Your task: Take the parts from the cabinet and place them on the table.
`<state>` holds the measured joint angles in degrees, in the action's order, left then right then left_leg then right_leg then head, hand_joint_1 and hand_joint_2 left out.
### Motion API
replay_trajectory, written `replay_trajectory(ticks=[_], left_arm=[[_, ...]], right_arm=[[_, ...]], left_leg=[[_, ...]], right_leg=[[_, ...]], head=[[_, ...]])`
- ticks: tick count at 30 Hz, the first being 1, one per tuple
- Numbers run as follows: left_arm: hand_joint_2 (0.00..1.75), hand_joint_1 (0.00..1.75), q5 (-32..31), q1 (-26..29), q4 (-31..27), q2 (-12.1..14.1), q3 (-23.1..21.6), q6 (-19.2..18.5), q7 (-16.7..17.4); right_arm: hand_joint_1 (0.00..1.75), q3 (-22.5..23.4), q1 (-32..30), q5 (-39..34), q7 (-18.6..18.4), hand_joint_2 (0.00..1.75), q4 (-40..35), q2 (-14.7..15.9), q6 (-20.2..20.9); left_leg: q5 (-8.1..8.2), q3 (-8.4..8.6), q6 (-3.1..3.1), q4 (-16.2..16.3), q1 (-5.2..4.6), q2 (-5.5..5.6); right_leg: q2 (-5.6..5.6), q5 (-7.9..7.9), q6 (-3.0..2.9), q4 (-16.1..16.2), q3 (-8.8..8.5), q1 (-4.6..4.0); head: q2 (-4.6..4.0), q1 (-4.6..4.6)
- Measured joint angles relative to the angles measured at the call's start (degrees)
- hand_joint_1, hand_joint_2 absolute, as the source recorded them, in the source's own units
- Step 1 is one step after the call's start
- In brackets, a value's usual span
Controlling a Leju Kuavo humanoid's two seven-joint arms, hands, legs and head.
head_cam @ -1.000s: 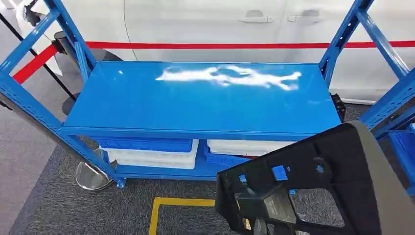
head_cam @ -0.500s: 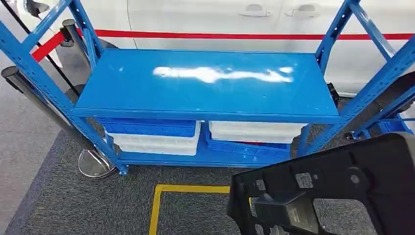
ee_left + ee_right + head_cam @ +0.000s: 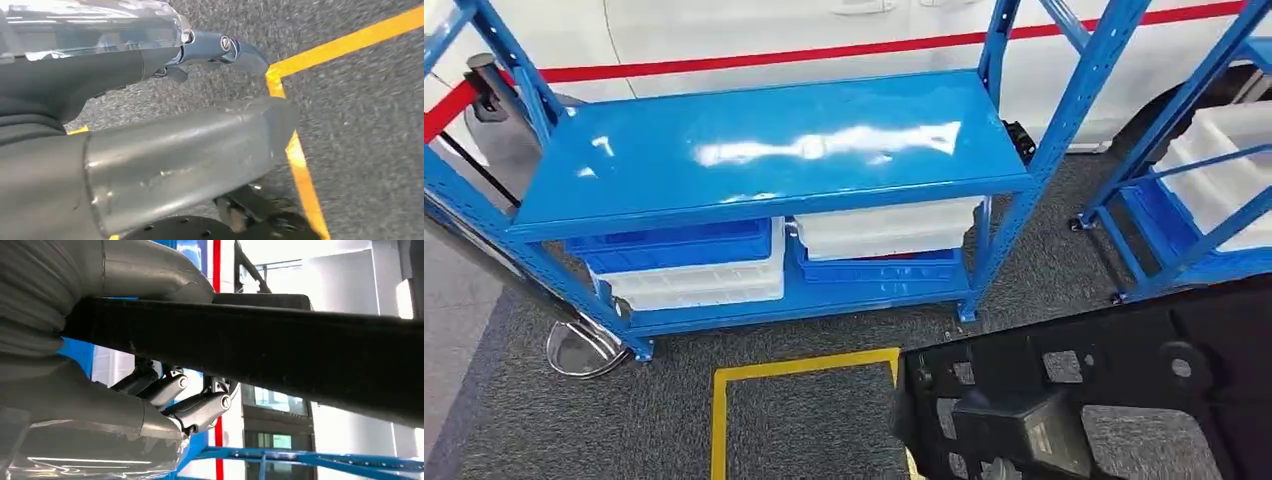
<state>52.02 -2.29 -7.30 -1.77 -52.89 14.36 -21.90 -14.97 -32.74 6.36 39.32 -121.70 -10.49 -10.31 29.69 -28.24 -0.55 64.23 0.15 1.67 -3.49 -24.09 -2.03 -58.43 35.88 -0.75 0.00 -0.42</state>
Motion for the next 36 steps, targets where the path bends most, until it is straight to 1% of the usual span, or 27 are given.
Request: replay_trajectory(ticks=[1,2,5,6,7,8,9,10,11,12,13,14,15,16,17,18,21,22,23,24,26,28,30,31,32,34,36], left_arm=[[0.00,0.00,0.1,-0.1,0.0,0.2,0.0,0.0,0.0],[0.00,0.00,0.2,0.0,0.1,0.1,0.0,0.1,-0.1],[0.00,0.00,1.2,-0.2,0.1,0.1,0.0,0.3,-0.3],[0.00,0.00,1.4,-0.2,0.1,-0.3,0.0,0.3,-0.4],[0.00,0.00,1.8,-0.2,0.1,-0.3,0.0,0.4,-0.5],[0.00,0.00,2.0,-0.1,0.2,-0.3,0.0,0.4,-0.7],[0.00,0.00,2.2,0.1,0.2,-0.3,0.0,0.6,-1.0],[0.00,0.00,2.6,0.3,0.2,-0.3,0.0,0.8,-1.2],[0.00,0.00,2.7,0.3,0.2,-0.3,0.0,0.8,-1.2],[0.00,0.00,3.1,0.3,0.3,-0.3,0.0,0.8,-1.3],[0.00,0.00,3.1,0.3,0.3,-0.3,0.0,0.9,-1.4],[0.00,0.00,3.2,0.3,0.3,-0.4,0.0,0.9,-1.5],[0.00,0.00,3.3,0.3,0.3,-0.4,0.0,0.9,-1.5],[0.00,0.00,3.4,0.2,0.3,-0.4,0.0,1.0,-1.6],[0.00,0.00,3.6,0.3,0.3,-0.4,0.0,1.0,-1.6],[0.00,0.00,3.7,0.3,0.3,-0.4,0.0,1.1,-1.6],[0.00,0.00,3.7,-0.1,0.3,-0.4,0.0,1.2,-1.6],[0.00,0.00,3.7,0.0,0.4,-0.4,0.0,1.2,-1.6],[0.00,0.00,3.7,0.1,0.4,-0.4,-0.1,1.2,-1.6],[0.00,0.00,3.5,0.3,0.4,-0.4,-0.2,1.0,-1.6],[0.00,0.00,3.4,0.5,0.5,-0.4,-0.5,0.9,-1.6],[0.00,0.00,3.0,0.6,0.5,-0.3,-0.7,0.8,-1.6],[0.00,0.00,3.0,0.6,0.5,-0.3,-1.0,0.8,-1.6],[0.00,0.00,3.0,0.6,0.5,-0.2,-1.2,0.8,-1.6],[0.00,0.00,3.0,0.7,0.7,0.0,-1.2,0.8,-1.6],[0.00,0.00,3.0,0.6,0.7,-0.1,-1.4,0.8,-1.6],[0.00,0.00,3.0,0.1,0.7,-0.1,-1.4,0.8,-1.6]], right_arm=[[1.75,0.0,0.0,0.0,0.1,1.75,0.0,-0.2,0.4],[1.75,0.2,0.1,0.0,0.2,1.75,0.0,-0.4,1.0],[1.75,1.2,0.0,0.1,0.4,1.75,0.0,-1.3,3.1],[1.75,1.6,0.0,0.1,0.4,1.75,0.0,-1.6,3.6],[1.75,2.0,-0.1,0.1,0.4,1.75,0.1,-1.7,4.0],[1.75,2.2,0.1,0.1,0.4,1.75,0.1,-1.8,4.3],[1.75,2.6,0.2,0.2,0.4,1.75,0.2,-1.9,4.8],[1.75,2.9,0.2,0.2,0.4,1.75,0.2,-2.1,5.2],[1.75,3.0,0.2,0.2,0.4,1.75,0.3,-2.1,5.4],[1.75,3.4,0.2,0.3,0.4,1.75,0.4,-2.3,5.9],[1.75,3.9,0.2,0.3,0.4,1.75,0.6,-2.5,6.2],[1.75,4.3,0.2,0.3,0.4,1.75,0.7,-2.6,6.4],[1.75,4.5,0.1,0.3,0.4,1.75,0.7,-2.8,6.6],[1.75,4.7,0.1,0.3,0.4,1.75,0.7,-3.0,6.8],[1.75,4.9,0.4,0.3,0.4,1.75,0.7,-3.2,6.9],[1.75,5.2,0.3,0.4,0.4,1.75,0.8,-3.5,7.0],[1.75,5.8,-0.2,0.4,0.4,1.75,0.8,-4.1,7.0],[1.75,5.9,-0.4,0.5,0.4,1.75,0.8,-4.3,7.0],[1.75,6.1,-0.5,0.5,0.4,1.75,0.8,-4.7,7.0],[1.75,6.3,-0.5,0.6,0.4,1.75,0.8,-5.1,7.0],[1.75,6.7,-0.8,0.9,0.4,1.75,0.8,-5.4,6.9],[1.75,7.0,-1.3,1.1,0.4,1.75,0.8,-5.7,6.8],[1.75,7.3,-1.5,1.2,0.4,1.75,0.8,-5.9,6.8],[1.75,7.4,-1.5,1.2,0.4,1.75,0.8,-6.0,6.8],[1.75,7.5,-1.5,1.2,0.5,1.75,0.8,-6.1,6.8],[1.75,7.7,-1.6,1.2,0.5,1.75,0.7,-6.3,6.8],[1.75,7.9,-1.8,1.2,0.5,1.75,0.6,-6.3,6.8]], left_leg=[[2.15,2.94,-0.89,-5.2,-0.09,2.69],[2.74,4.60,-0.56,-8.3,0.06,2.94],[1.73,3.89,-0.97,-8.2,-0.57,1.42],[0.42,3.58,-1.40,-9.3,0.55,0.17],[-0.16,2.98,-1.58,-9.4,0.21,-0.55],[-0.42,2.44,-2.08,-9.6,0.18,-1.21],[-0.96,1.68,-1.84,-9.6,0.10,-2.12],[-1.36,1.07,-1.81,-9.6,0.10,-3.02],[-1.62,0.66,-1.74,-9.5,0.14,-3.63],[-2.12,-0.17,-1.53,-9.3,0.24,-4.73],[-2.44,-0.84,-1.27,-9.1,0.33,-5.61],[-2.64,-1.41,-0.99,-8.8,0.45,-6.45],[-2.75,-1.85,-0.76,-8.5,0.55,-7.13],[-2.76,-1.69,-0.50,-8.1,0.54,-7.50],[-2.68,-2.18,0.05,-7.6,0.40,-7.96],[-2.69,-1.94,0.52,-7.4,0.37,-8.59],[-3.18,-1.55,1.65,-7.3,0.68,-10.54],[-2.58,-1.98,2.03,-6.9,1.00,-9.55],[-0.08,-2.81,2.16,-4.5,1.10,-5.77],[3.06,-4.73,2.18,0.2,1.13,-3.63],[6.83,-8.28,2.18,9.1,1.11,-2.27],[5.30,-8.33,1.86,10.0,1.00,-2.12],[0.28,-4.53,1.26,2.2,0.99,-1.49],[-1.97,-2.22,0.86,-2.8,0.99,0.27],[-1.08,-0.97,0.56,-4.7,0.98,2.80],[-1.37,-0.94,0.91,-5.7,0.97,2.38],[-1.13,-1.02,0.53,-6.4,0.93,1.14]], right_leg=[[-0.33,0.47,0.19,-0.3,0.53,0.02],[-0.99,1.05,0.48,-0.4,0.81,-0.04],[-2.69,2.85,1.74,0.4,1.09,0.42],[-2.98,3.02,2.02,0.1,1.48,0.52],[-0.45,0.08,2.22,-1.3,2.24,0.11],[1.01,-3.10,2.48,-3.8,3.33,0.32],[2.21,-7.00,2.91,-8.0,4.36,0.63],[2.81,-9.42,3.23,-12.1,5.16,0.98],[3.00,-9.85,3.45,-14.6,5.64,1.21],[3.21,-7.91,3.92,-17.9,6.01,1.72],[3.35,-4.87,4.35,-18.2,5.21,2.15],[3.76,-2.15,4.70,-15.8,2.88,2.53],[4.75,-1.26,4.90,-11.1,-0.81,2.76],[6.64,-1.89,4.93,-6.3,-4.36,2.83],[8.96,-5.17,4.81,-0.1,-8.59,2.29],[8.72,-6.47,3.41,2.0,-9.46,1.98],[6.91,-5.88,1.93,2.1,-8.52,1.65],[6.53,-5.48,1.41,2.3,-8.54,1.97],[5.89,-5.15,0.85,2.3,-8.03,1.89],[5.10,-4.84,0.44,2.2,-7.56,1.83],[3.53,-4.48,0.08,2.0,-6.89,1.41],[1.82,-4.42,0.07,1.4,-6.46,1.13],[0.05,-4.47,0.14,1.0,-6.38,0.96],[-0.71,-4.53,0.23,0.7,-6.34,0.96],[-1.23,-4.55,0.43,0.6,-5.98,0.87],[-2.72,-4.12,1.26,0.3,-5.41,1.04],[-3.93,-3.61,2.13,0.4,-4.61,1.06]], head=[[0.00,0.02],[0.00,0.11],[0.00,-0.15],[0.00,-0.18],[0.00,-0.05],[-0.02,0.42],[0.00,0.55],[0.00,0.52],[0.00,0.57],[-0.02,0.59],[0.00,0.57],[-0.02,0.57],[0.00,0.57],[0.00,0.59],[0.00,0.65],[0.00,0.42],[0.00,0.52],[0.00,0.57],[-0.02,0.29],[0.00,0.00],[-0.02,-0.02],[0.00,-0.07],[0.00,-0.07],[0.00,-0.07],[0.00,0.07],[-0.02,-0.20],[0.00,-0.11]])
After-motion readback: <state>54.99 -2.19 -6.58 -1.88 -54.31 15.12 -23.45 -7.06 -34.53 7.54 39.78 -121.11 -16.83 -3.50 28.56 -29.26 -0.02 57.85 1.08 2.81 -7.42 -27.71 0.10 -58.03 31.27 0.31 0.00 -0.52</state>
